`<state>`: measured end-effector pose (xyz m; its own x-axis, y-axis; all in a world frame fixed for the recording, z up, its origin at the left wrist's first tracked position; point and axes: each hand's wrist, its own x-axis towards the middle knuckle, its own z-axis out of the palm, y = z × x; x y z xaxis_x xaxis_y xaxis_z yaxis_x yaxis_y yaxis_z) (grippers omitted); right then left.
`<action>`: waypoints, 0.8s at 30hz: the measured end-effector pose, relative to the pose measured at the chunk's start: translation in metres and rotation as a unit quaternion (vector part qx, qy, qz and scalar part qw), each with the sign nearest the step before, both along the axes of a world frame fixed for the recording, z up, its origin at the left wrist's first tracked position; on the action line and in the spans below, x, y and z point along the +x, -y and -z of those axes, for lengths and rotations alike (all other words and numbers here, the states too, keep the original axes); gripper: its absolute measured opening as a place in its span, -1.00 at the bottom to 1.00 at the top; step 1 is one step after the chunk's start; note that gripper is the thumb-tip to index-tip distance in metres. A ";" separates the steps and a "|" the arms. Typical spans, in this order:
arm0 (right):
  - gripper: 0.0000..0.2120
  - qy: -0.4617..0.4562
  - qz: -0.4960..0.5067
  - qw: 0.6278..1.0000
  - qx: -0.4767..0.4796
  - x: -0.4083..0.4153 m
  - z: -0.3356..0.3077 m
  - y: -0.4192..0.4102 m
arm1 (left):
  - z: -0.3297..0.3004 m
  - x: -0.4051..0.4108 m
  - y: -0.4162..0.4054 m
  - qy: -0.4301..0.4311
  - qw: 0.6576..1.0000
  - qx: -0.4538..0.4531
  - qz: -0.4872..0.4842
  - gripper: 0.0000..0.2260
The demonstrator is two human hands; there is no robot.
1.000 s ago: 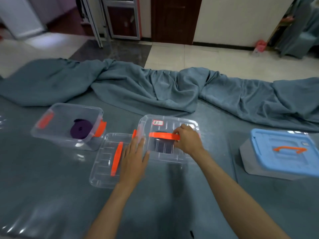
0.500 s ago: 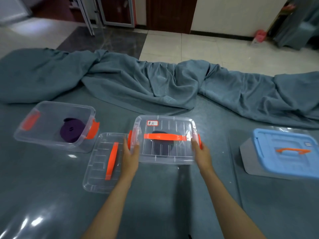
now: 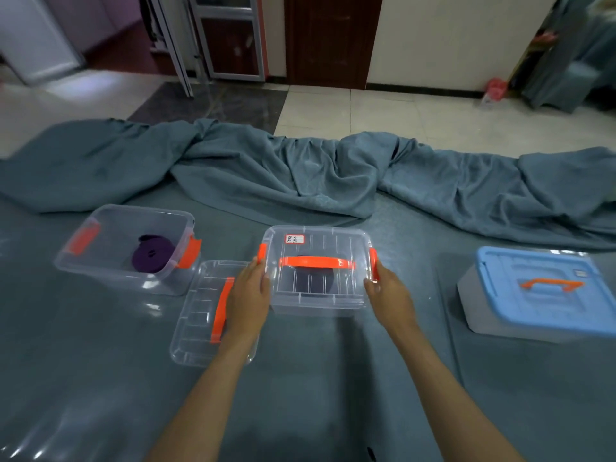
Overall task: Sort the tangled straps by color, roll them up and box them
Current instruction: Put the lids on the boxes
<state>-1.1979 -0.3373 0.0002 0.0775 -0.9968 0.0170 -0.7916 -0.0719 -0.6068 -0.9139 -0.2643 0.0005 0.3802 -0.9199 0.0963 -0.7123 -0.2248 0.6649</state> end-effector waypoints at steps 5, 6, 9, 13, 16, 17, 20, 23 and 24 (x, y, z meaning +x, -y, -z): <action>-0.70 -0.075 -0.047 0.994 -0.071 -0.018 -0.019 -0.068 | -0.021 -0.004 -0.054 0.149 0.987 0.026 0.049 -0.72; -0.72 -0.083 -0.062 0.992 -0.066 -0.017 -0.021 -0.082 | -0.023 -0.009 -0.068 0.172 0.983 0.032 0.049 -0.76; -0.74 -0.124 -0.115 0.985 -0.027 -0.007 -0.028 -0.116 | -0.030 -0.019 -0.108 0.196 0.974 0.104 0.048 -0.83; -0.71 -0.163 -0.178 0.970 0.011 0.022 -0.031 -0.143 | -0.031 -0.015 -0.154 0.186 0.970 0.150 0.056 -0.78; -0.72 -0.174 -0.198 0.964 0.022 0.048 -0.032 -0.154 | -0.035 -0.001 -0.175 0.190 0.967 0.162 0.049 -0.70; -0.73 -0.174 -0.199 0.964 0.022 0.057 -0.032 -0.157 | -0.036 0.006 -0.179 0.195 0.965 0.167 0.048 -0.68; -0.73 -0.189 -0.201 0.961 0.015 0.087 -0.028 -0.161 | -0.034 0.034 -0.185 0.200 0.963 0.174 0.039 -0.62; -0.74 -0.206 -0.201 0.958 0.015 0.126 -0.019 -0.160 | -0.032 0.074 -0.180 0.204 0.961 0.180 0.037 -0.62; -0.73 -0.208 -0.198 0.958 0.018 0.141 -0.014 -0.159 | -0.031 0.089 -0.177 0.207 0.962 0.173 0.037 -0.63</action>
<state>-1.0574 -0.1778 0.0143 0.4421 -0.8872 -0.1316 -0.8806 -0.4014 -0.2520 -0.8247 -0.0877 0.0313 0.3077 -0.9472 -0.0904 -0.9227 -0.3202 0.2146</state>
